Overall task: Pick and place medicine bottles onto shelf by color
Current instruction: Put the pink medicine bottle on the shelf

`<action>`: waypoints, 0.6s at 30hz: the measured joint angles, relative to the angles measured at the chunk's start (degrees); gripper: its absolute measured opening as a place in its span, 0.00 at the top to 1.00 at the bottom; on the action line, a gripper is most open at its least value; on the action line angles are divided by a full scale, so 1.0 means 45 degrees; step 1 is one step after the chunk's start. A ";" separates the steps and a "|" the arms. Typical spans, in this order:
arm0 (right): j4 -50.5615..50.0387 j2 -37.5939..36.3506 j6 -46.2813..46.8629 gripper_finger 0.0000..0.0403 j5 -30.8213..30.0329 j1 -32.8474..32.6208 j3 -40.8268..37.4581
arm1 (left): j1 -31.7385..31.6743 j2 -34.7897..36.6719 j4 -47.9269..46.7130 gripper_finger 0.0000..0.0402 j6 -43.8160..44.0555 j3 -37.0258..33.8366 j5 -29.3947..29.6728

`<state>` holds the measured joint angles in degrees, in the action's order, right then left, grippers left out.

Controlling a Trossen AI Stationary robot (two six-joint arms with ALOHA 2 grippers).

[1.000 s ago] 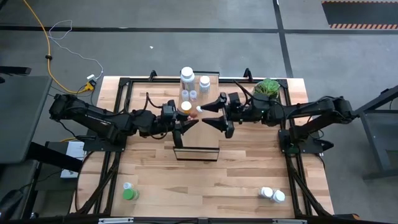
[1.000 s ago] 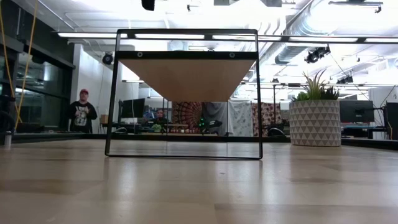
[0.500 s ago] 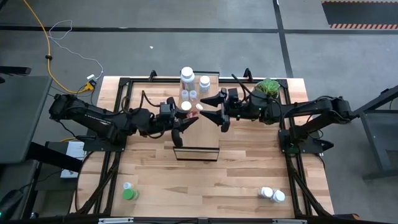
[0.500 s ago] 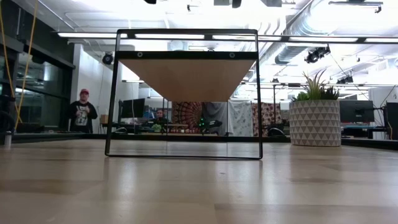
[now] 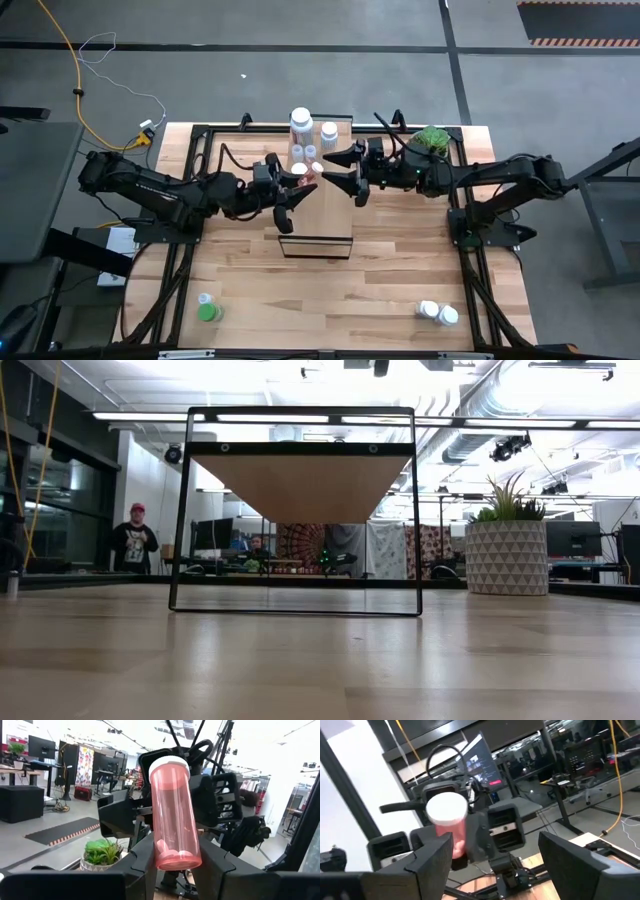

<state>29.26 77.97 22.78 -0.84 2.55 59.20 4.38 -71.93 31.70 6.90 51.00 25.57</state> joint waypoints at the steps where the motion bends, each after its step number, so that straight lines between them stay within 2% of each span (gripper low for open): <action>1: 0.0019 0.0000 0.0149 0.30 0.0052 0.0038 0.0000 | 0.0000 0.0000 0.0011 0.78 -0.0020 0.0000 0.0003; 8: 0.0398 0.0051 0.0563 0.30 0.1340 0.0001 0.0019 | -0.0235 -0.0135 -0.0051 0.78 0.0469 -0.0005 -0.0220; 14: 0.0770 0.0107 0.0637 0.30 0.1571 -0.0073 0.0019 | -0.0608 -0.0123 -0.0029 0.78 0.0759 -0.0015 -0.0311; 18: 0.1023 0.0107 0.0620 0.30 0.1156 -0.0068 0.0019 | -0.0761 -0.0123 -0.0022 0.78 0.1085 -0.0015 -0.0991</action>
<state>33.86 78.46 25.57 4.36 2.24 59.29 0.96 -72.49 31.60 11.78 50.94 21.11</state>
